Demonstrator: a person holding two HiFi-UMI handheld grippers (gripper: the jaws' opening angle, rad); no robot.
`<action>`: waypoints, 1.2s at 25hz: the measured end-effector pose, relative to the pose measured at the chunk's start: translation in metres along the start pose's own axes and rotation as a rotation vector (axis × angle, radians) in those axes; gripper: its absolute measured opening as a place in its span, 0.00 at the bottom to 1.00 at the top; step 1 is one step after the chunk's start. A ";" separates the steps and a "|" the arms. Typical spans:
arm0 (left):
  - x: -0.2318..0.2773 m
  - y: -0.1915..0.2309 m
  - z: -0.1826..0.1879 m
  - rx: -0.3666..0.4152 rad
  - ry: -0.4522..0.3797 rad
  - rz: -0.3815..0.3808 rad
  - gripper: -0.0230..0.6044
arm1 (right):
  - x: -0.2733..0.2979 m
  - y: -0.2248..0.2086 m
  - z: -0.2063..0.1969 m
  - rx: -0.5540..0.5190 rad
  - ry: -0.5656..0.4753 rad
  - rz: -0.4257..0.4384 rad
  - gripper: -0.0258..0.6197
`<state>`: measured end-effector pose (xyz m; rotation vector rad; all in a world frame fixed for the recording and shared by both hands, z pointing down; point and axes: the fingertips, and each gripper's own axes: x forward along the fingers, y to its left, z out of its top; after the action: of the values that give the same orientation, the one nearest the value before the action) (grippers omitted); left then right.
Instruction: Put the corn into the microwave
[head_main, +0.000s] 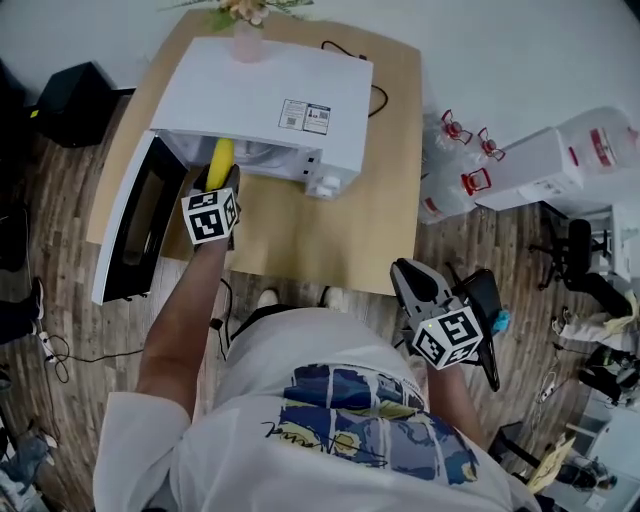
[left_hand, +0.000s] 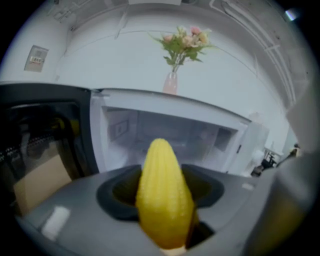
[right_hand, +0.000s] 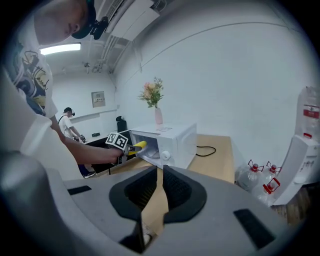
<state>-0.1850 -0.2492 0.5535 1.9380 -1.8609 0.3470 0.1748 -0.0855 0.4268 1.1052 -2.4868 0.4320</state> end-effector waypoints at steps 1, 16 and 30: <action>0.009 0.003 0.000 0.003 0.004 0.011 0.44 | -0.002 -0.005 0.000 0.006 0.001 -0.006 0.10; 0.114 0.034 0.003 0.092 0.057 0.080 0.44 | -0.022 -0.038 -0.010 0.045 0.072 -0.131 0.10; 0.145 0.034 0.000 0.205 0.080 0.083 0.45 | -0.024 -0.035 -0.021 0.085 0.106 -0.195 0.10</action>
<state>-0.2090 -0.3772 0.6250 1.9483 -1.9215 0.6546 0.2209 -0.0836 0.4387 1.3088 -2.2620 0.5278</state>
